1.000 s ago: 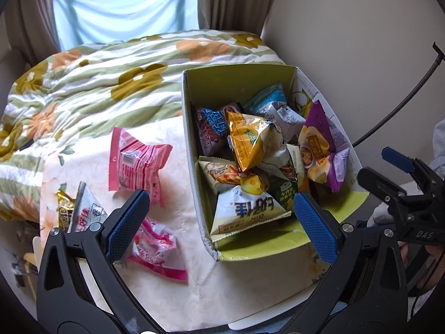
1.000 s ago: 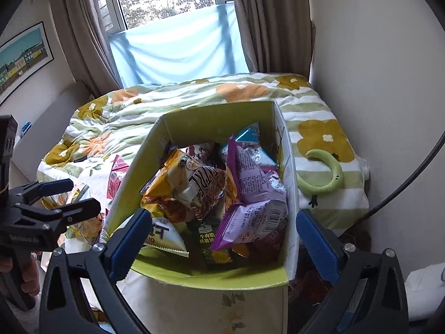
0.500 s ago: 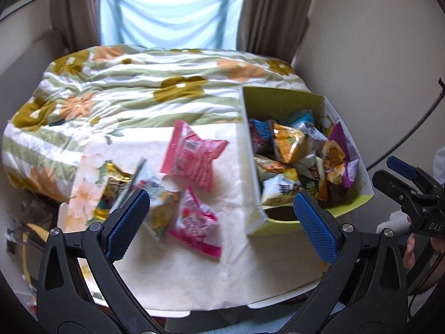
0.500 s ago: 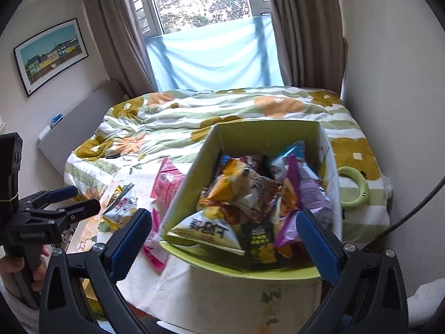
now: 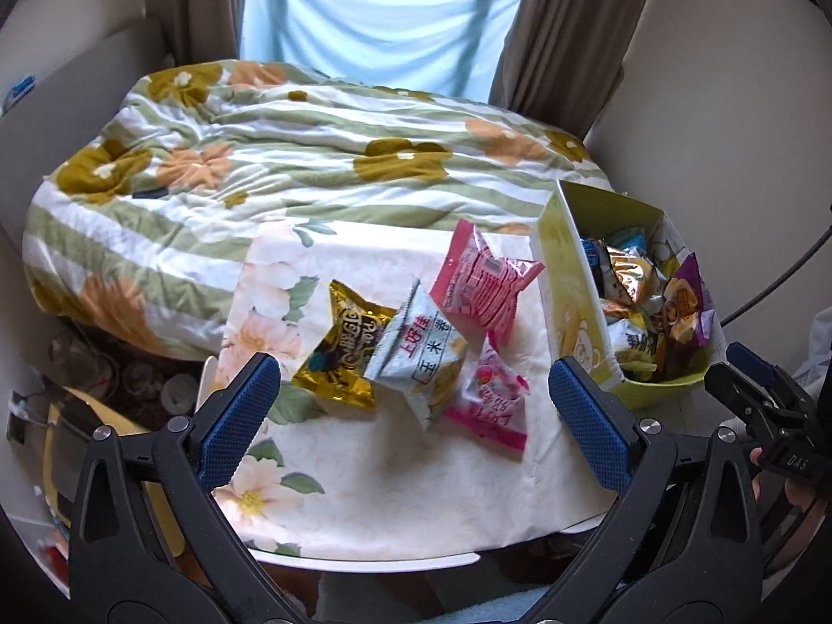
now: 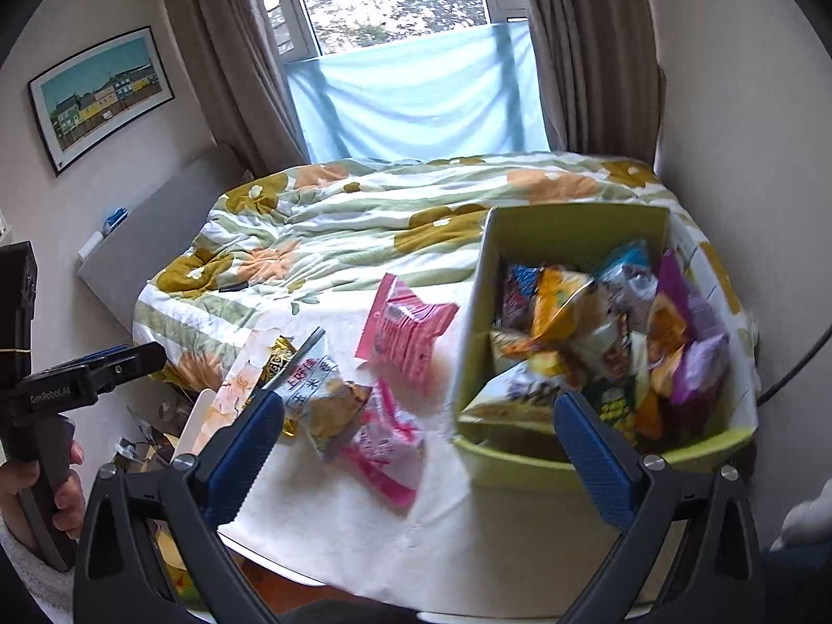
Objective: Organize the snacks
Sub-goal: 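Move both grippers back over the remaining snacks, then grasp the grey-blue corn bag with the left gripper while the right grasps the pink strawberry bag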
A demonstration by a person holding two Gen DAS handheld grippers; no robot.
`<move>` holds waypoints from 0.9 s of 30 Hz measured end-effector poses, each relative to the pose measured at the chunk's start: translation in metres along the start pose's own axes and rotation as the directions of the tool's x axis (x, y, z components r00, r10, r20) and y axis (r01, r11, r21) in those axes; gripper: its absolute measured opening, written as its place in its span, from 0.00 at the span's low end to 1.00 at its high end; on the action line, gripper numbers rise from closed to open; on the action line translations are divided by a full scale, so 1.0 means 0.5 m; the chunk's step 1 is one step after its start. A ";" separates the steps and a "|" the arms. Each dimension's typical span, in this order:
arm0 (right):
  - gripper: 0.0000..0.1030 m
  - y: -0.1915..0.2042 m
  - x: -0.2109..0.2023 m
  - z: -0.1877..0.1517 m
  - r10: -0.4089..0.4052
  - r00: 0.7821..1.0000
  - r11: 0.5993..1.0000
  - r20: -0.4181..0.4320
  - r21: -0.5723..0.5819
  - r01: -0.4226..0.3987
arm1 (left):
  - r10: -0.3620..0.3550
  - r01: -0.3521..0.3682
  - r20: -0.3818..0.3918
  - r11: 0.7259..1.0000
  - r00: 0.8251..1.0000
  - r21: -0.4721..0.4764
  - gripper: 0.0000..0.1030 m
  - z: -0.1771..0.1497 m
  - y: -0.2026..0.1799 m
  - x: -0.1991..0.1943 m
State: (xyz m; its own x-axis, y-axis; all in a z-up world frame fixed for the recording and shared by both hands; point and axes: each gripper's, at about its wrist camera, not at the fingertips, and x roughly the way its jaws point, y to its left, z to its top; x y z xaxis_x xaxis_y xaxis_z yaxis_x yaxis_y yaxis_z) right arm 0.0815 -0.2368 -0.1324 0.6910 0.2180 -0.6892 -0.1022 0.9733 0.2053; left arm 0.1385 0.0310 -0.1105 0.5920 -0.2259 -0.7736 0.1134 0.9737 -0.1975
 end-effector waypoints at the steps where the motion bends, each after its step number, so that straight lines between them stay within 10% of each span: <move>1: 1.00 0.013 0.007 -0.008 -0.011 1.000 1.000 -0.004 0.018 0.011 | -0.006 0.006 -0.008 1.000 1.000 0.004 0.99 0.001 0.016 0.004; 17: 1.00 0.073 0.139 -0.163 -0.172 0.981 0.896 -0.096 0.399 0.196 | -0.188 0.232 -0.221 0.953 0.957 0.195 0.99 -0.031 0.072 0.226; 27: 1.00 0.059 0.234 -0.204 -0.246 0.960 0.879 -0.132 0.387 0.278 | -0.239 0.297 -0.286 0.938 0.928 0.178 0.97 -0.020 0.037 0.365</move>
State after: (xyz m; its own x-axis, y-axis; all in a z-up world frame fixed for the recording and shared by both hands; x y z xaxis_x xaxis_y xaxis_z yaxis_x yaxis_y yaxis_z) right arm 0.0864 -0.1751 -0.2777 0.5940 -0.0202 -0.8042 0.3793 0.8887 0.2578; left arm 0.2409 0.0075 -0.2616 0.2937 -0.4509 -0.8429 0.4238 0.8518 -0.3079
